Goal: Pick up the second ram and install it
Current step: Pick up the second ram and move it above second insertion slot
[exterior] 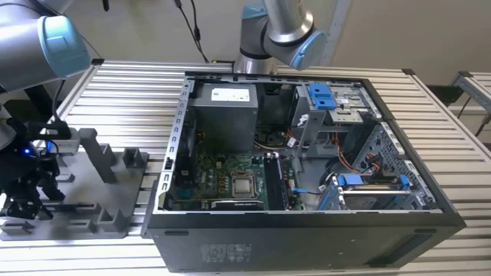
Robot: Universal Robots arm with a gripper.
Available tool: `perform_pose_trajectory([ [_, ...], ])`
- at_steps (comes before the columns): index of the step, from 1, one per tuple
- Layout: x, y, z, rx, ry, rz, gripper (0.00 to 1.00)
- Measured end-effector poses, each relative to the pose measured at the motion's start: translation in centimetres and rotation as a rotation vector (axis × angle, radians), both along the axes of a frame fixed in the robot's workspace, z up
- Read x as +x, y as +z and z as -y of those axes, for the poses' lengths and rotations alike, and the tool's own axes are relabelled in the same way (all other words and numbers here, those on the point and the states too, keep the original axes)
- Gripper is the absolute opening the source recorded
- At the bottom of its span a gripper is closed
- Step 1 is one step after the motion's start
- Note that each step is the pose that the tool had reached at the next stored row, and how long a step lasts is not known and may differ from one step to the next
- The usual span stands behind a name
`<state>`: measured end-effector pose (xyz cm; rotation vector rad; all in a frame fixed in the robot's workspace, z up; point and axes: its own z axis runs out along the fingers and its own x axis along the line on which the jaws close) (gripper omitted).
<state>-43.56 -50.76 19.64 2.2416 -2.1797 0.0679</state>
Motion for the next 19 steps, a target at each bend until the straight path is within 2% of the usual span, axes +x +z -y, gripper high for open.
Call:
perform_pose_trajectory([
  [9, 0.00, 0.00, 0.01, 0.0000, 0.000, 0.0000, 0.48],
  [11, 0.00, 0.00, 0.02, 0.0000, 0.000, 0.0000, 0.39],
  [12, 0.00, 0.00, 0.02, 0.0000, 0.000, 0.0000, 0.39],
  [13, 0.00, 0.00, 0.02, 0.0000, 0.000, 0.0000, 0.33],
  [19, 0.00, -0.01, 0.03, 0.0000, 0.000, 0.0001, 0.30],
])
